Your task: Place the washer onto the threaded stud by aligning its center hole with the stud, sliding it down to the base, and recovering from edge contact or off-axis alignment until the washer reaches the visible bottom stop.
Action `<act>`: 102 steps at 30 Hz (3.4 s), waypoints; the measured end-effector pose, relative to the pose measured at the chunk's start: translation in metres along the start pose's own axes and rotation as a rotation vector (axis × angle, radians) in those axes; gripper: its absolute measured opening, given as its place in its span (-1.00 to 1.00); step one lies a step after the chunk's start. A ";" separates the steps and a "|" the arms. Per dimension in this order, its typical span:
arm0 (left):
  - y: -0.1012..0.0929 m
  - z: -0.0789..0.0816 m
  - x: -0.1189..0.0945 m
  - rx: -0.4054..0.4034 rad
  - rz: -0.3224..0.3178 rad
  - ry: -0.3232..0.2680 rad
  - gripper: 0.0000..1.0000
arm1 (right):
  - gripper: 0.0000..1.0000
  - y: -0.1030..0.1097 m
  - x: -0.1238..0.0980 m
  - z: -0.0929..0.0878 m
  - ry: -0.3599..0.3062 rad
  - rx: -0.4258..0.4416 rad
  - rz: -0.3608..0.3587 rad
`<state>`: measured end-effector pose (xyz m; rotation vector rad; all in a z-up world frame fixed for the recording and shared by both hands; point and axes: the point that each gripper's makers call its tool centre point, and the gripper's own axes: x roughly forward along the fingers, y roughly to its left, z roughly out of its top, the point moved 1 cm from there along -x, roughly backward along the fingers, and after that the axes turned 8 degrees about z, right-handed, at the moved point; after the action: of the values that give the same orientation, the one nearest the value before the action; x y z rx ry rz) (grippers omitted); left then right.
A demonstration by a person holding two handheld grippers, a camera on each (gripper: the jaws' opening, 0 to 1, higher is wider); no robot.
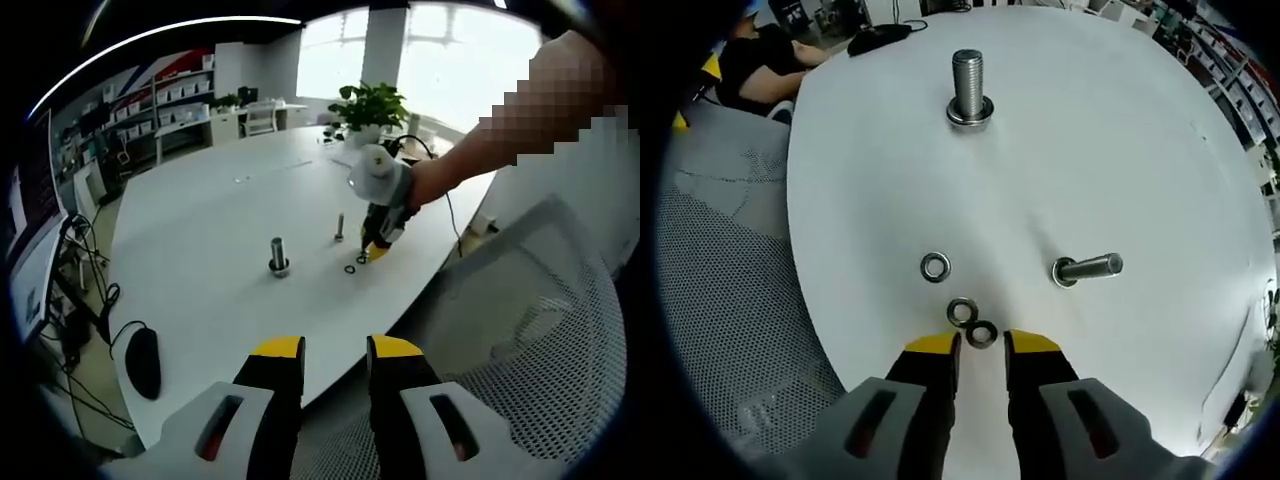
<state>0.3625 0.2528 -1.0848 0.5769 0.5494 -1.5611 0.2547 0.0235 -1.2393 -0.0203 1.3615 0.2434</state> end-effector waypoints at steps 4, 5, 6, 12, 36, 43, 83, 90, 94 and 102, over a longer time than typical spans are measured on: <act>0.001 0.000 0.001 -0.001 0.001 0.000 -0.55 | -0.60 0.003 -0.001 0.000 0.012 -0.031 0.001; 0.001 0.000 0.001 -0.002 0.001 0.000 -0.55 | -0.62 0.001 0.001 -0.002 0.012 -0.034 0.003; 0.001 0.000 0.001 -0.002 0.000 0.000 -0.55 | -0.64 0.002 0.000 0.001 0.016 -0.040 0.004; 0.000 0.001 0.000 -0.004 -0.003 -0.001 -0.55 | -0.70 0.003 -0.004 0.005 0.069 -0.063 0.002; -0.001 0.002 -0.001 -0.004 -0.007 -0.009 -0.55 | -0.73 0.007 -0.008 -0.005 0.012 0.101 -0.060; -0.001 0.002 -0.001 -0.003 -0.012 -0.010 -0.56 | -0.73 -0.004 -0.011 -0.012 0.023 0.125 -0.079; 0.001 0.003 -0.002 -0.008 -0.006 -0.016 -0.57 | -0.73 -0.048 -0.067 0.046 -0.090 0.045 -0.143; 0.001 0.004 -0.003 -0.009 -0.004 -0.015 -0.57 | -0.73 -0.038 -0.069 0.052 -0.083 0.014 -0.135; 0.001 0.003 -0.002 -0.009 -0.005 -0.012 -0.58 | -0.73 -0.042 -0.063 0.050 -0.082 0.014 -0.126; 0.001 0.002 -0.001 -0.010 -0.005 -0.008 -0.58 | -0.72 -0.050 -0.049 0.052 -0.065 -0.004 -0.108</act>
<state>0.3635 0.2522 -1.0822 0.5620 0.5521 -1.5637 0.3051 -0.0253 -1.1872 -0.0884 1.2906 0.1554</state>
